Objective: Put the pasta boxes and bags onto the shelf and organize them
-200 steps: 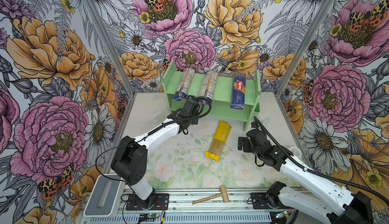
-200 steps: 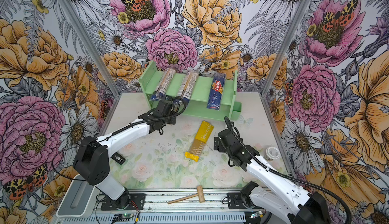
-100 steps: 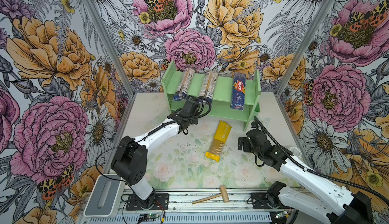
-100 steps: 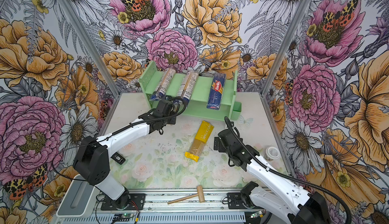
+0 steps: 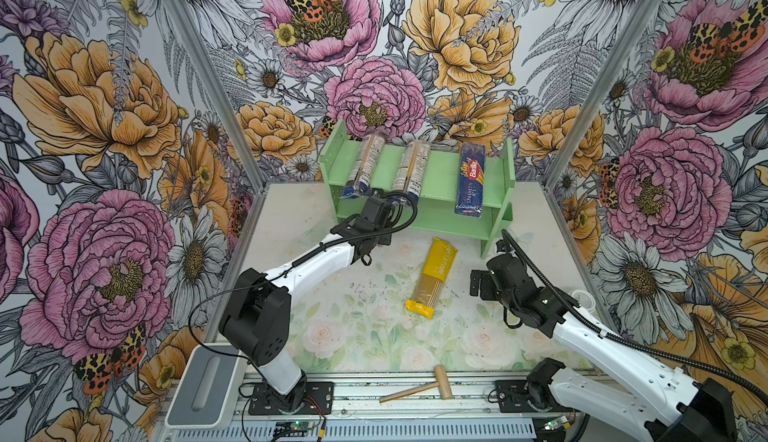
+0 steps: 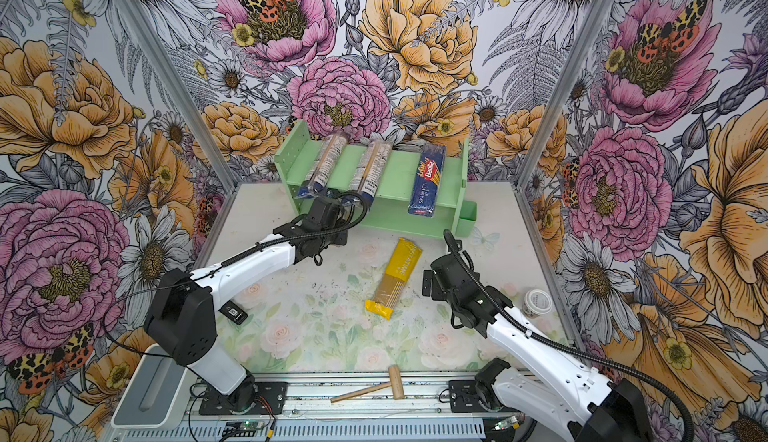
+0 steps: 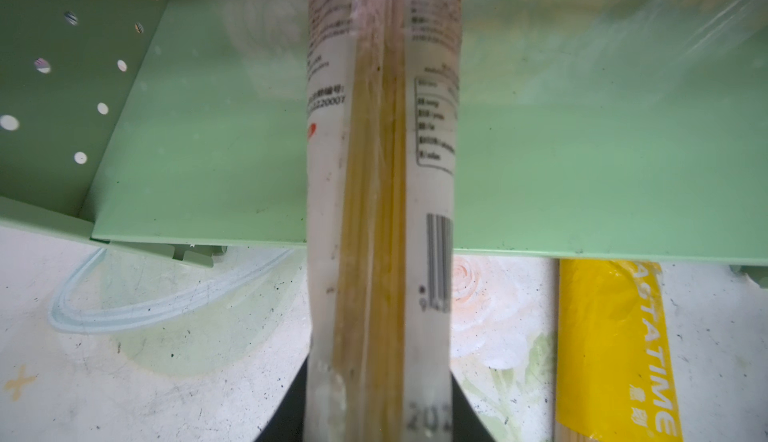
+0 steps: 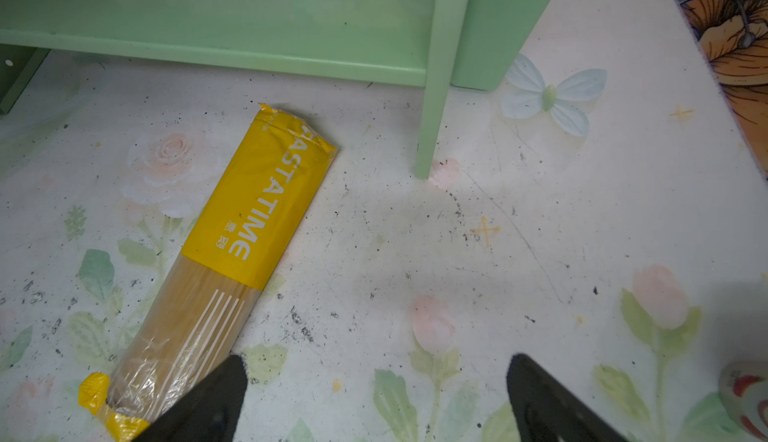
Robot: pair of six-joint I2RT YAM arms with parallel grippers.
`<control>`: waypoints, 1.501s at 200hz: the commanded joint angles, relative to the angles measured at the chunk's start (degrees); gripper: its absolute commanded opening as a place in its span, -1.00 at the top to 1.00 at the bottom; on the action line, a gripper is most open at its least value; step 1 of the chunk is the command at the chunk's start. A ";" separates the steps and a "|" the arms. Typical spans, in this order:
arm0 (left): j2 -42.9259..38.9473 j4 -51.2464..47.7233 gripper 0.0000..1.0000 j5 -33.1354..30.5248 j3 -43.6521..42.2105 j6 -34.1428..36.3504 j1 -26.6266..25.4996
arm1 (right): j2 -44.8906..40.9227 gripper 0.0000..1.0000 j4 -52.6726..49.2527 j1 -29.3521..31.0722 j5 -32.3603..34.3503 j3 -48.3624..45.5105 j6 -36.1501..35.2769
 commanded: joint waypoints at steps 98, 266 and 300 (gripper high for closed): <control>-0.90 7.41 0.22 -1.40 3.11 0.13 0.75 | -0.27 -0.99 -0.66 -0.21 0.03 0.13 -0.94; -4.53 7.24 -0.47 -1.58 -2.07 -0.33 0.60 | 0.45 -0.99 -1.10 -0.29 -0.54 1.53 -1.31; -5.45 6.87 -0.53 -1.34 -3.42 -0.22 0.47 | 0.61 -0.99 -1.19 -0.34 -0.67 1.80 -1.36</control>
